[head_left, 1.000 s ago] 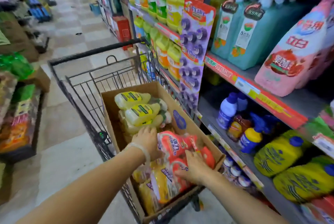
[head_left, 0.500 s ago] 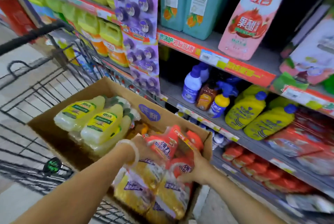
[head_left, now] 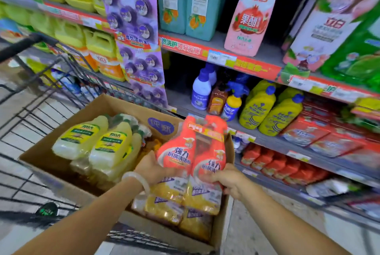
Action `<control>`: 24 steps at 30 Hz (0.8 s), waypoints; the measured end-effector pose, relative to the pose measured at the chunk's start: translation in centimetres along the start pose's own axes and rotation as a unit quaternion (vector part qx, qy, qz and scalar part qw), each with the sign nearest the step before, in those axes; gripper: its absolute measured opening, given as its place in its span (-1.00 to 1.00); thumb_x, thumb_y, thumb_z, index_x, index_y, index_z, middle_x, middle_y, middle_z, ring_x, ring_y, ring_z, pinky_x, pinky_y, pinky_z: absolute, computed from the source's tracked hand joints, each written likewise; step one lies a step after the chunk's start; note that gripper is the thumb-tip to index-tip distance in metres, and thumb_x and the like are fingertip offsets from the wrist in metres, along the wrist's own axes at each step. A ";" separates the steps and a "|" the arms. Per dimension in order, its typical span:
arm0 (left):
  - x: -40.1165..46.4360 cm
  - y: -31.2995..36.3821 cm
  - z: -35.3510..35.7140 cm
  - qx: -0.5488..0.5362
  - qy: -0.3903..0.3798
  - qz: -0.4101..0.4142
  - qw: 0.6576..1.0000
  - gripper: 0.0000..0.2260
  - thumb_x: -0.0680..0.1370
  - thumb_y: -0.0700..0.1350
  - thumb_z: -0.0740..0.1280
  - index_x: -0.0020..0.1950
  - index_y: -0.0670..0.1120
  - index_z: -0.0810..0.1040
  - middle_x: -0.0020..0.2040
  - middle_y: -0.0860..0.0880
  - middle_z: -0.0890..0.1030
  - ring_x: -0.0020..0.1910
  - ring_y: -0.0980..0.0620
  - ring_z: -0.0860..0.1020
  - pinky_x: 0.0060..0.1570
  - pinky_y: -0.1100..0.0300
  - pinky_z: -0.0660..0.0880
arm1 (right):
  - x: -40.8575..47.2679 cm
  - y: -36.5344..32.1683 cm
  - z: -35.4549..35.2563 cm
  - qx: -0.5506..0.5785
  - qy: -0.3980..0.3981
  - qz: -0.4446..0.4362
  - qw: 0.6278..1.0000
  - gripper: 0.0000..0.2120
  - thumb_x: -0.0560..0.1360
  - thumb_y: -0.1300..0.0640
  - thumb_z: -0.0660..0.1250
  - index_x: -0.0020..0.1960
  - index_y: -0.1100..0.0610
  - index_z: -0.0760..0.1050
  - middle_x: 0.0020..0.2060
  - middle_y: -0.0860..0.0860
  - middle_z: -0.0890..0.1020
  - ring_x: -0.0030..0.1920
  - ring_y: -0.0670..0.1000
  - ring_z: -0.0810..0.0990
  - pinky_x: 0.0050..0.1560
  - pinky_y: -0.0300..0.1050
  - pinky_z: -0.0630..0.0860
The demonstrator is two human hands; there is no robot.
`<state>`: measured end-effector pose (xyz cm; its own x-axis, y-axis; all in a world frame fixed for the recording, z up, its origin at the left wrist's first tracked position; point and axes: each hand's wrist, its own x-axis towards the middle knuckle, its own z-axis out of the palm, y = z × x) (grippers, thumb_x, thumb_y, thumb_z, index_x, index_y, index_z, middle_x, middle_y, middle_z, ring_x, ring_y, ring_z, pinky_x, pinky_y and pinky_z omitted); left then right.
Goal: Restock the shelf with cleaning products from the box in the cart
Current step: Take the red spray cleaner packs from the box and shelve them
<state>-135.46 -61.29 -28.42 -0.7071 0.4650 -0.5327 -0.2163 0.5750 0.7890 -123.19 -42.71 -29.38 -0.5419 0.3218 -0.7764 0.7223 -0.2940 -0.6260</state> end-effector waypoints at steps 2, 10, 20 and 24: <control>-1.2 1.9 -0.4 -0.011 0.009 0.038 0.999 -0.34 -0.08 0.11 0.60 -0.05 -0.08 0.64 -0.12 -0.04 0.71 -0.11 0.01 0.68 -0.02 0.09 0.61 | -0.8 -1.1 -0.3 -0.002 0.022 -0.068 0.997 -0.65 0.22 0.40 0.56 -0.03 0.24 0.59 -0.29 0.02 0.68 -0.38 -0.13 0.63 -0.48 -0.32 0.48; -7.2 11.3 3.3 -0.032 0.022 0.183 0.982 -0.55 0.17 -0.18 0.65 0.01 -0.06 0.62 -0.10 -0.03 0.72 -0.11 0.04 0.68 -0.03 0.13 0.62 | -10.0 -5.1 -8.2 -0.045 0.111 -0.306 0.945 -0.48 0.14 0.26 0.64 0.04 0.21 0.54 -0.16 0.03 0.68 -0.21 -0.12 0.66 -0.09 -0.14 0.63; -18.3 20.9 25.4 0.007 -0.098 0.341 0.935 -0.69 0.27 -0.26 0.59 -0.04 -0.08 0.65 -0.32 0.16 0.69 -0.33 0.31 0.61 -0.26 0.39 0.54 | -26.5 5.1 -30.0 -0.046 0.267 -0.358 0.894 -0.35 0.04 0.10 0.69 0.05 0.14 0.51 -0.19 0.01 0.69 -0.20 -0.03 0.68 -0.31 -0.11 0.61; -23.0 24.8 35.8 0.024 -0.176 0.394 0.902 -0.66 0.23 -0.16 0.62 -0.10 0.07 0.60 -0.31 0.24 0.67 -0.31 0.40 0.59 -0.21 0.51 0.51 | -34.2 11.1 -38.7 -0.027 0.369 -0.361 0.856 -0.30 -0.07 -0.07 0.68 -0.01 0.01 0.48 -0.14 0.00 0.67 -0.11 0.02 0.67 -0.06 0.06 0.63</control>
<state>-100.42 -33.63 -7.52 -0.3682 0.9223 0.1170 0.2955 -0.0032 0.9553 -80.02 -22.18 -6.90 -0.4506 0.8890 0.0815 0.3436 0.2570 -0.9033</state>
